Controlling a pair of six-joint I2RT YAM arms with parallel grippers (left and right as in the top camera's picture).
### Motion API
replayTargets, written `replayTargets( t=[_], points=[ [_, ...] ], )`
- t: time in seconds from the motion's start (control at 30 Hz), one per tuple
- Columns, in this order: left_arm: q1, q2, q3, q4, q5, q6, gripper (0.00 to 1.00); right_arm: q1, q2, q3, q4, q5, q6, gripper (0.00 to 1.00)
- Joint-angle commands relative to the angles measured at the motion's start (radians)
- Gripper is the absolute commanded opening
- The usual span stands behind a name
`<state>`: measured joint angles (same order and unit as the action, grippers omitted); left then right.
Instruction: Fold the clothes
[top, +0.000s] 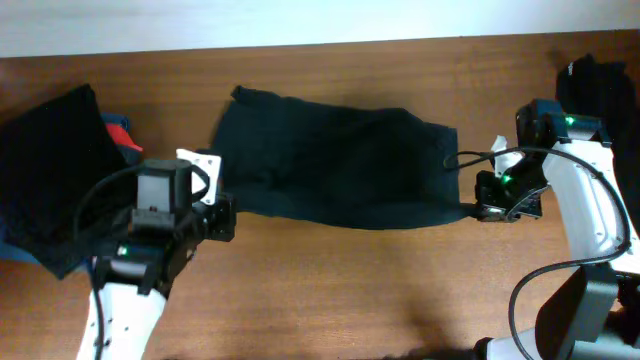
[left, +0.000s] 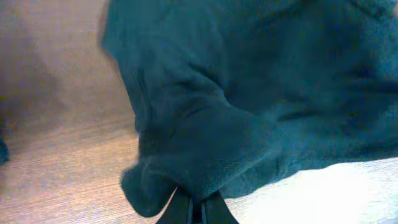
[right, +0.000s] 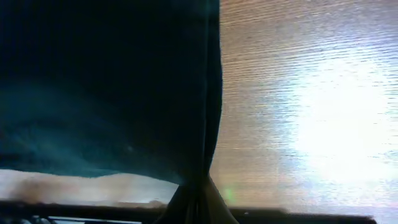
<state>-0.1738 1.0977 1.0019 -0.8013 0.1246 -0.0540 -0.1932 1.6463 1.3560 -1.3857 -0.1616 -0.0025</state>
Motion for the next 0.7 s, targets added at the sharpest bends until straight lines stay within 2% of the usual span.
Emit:
replayTargets(
  t=[0.0, 0.17, 0.27, 0.43, 0.67],
  points=[
    [0.000, 0.085, 0.001, 0.004, 0.006, -0.009, 0.00, -0.005, -0.023, 0.018, 0.023, 0.042, 0.003, 0.04],
    [0.000, 0.167, 0.001, 0.047, -0.071, -0.009, 0.00, -0.004, -0.019, 0.018, 0.077, 0.042, 0.003, 0.05],
    [0.000, 0.207, 0.001, 0.132, -0.126, -0.006, 0.00, -0.004, -0.012, 0.018, 0.093, 0.041, 0.003, 0.05],
    [0.000, 0.263, 0.001, 0.265, -0.148, -0.006, 0.00, -0.004, 0.020, 0.018, 0.141, 0.038, 0.003, 0.05],
    [0.000, 0.379, 0.001, 0.368, -0.148, -0.006, 0.00, -0.004, 0.132, 0.018, 0.213, 0.034, 0.003, 0.05]
  ],
)
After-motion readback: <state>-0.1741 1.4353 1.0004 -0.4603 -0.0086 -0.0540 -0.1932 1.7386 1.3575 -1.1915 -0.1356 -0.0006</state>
